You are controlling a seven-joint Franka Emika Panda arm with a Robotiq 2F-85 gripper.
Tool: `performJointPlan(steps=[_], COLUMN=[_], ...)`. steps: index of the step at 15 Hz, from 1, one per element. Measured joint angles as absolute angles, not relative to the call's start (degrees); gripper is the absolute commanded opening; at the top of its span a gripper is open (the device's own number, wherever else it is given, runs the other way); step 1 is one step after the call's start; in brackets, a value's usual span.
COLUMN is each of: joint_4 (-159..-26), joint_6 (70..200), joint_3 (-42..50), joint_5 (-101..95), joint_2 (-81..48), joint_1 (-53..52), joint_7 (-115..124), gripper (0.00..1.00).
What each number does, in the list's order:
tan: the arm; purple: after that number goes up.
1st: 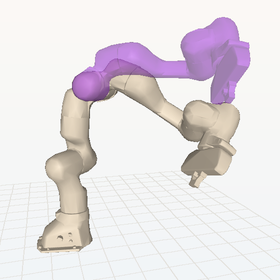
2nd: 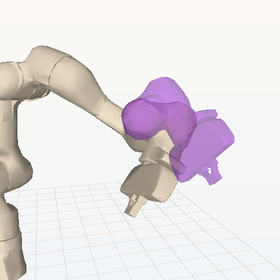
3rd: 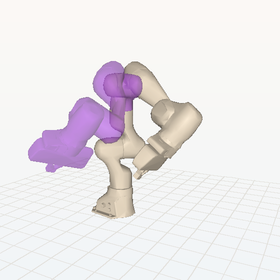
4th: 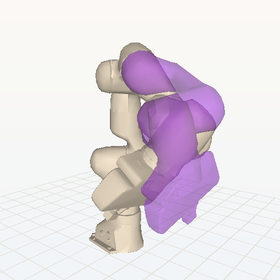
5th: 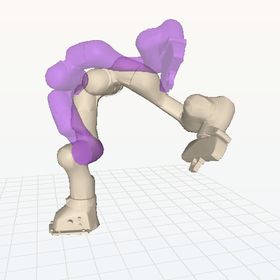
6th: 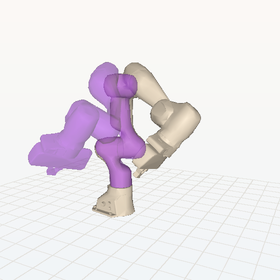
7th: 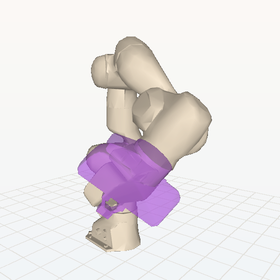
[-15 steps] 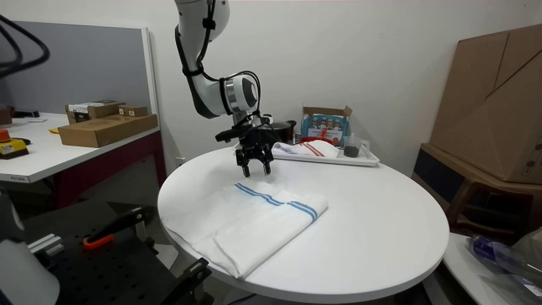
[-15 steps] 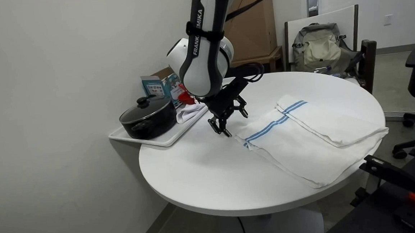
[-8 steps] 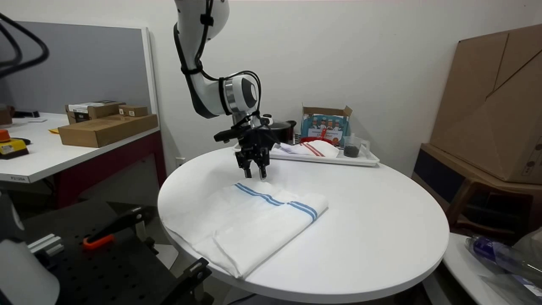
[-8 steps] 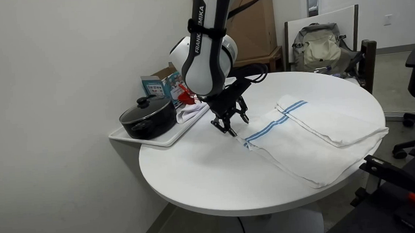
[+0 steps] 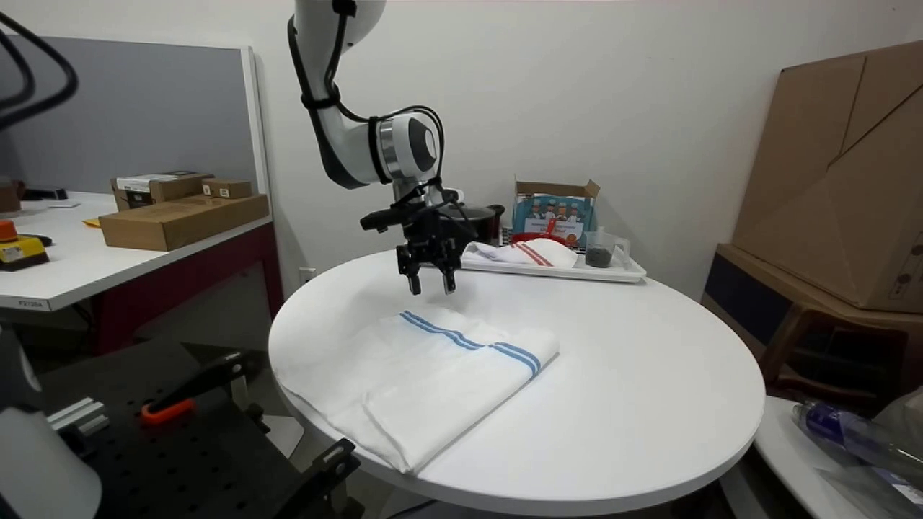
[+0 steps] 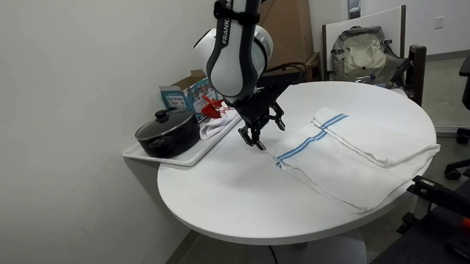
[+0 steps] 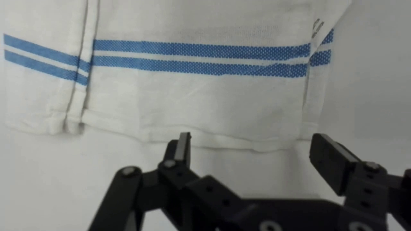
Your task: Fold the towel
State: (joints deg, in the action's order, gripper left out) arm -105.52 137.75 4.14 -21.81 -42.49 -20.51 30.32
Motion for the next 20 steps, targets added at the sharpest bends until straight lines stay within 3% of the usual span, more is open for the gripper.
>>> performJointPlan(steps=[20], joint_4=[-112.03], joint_6=[145.34], joint_3=[4.38], joint_5=[-19.73], joint_2=[-40.58], joint_1=[-20.44], joint_7=[34.35], gripper=[1.0])
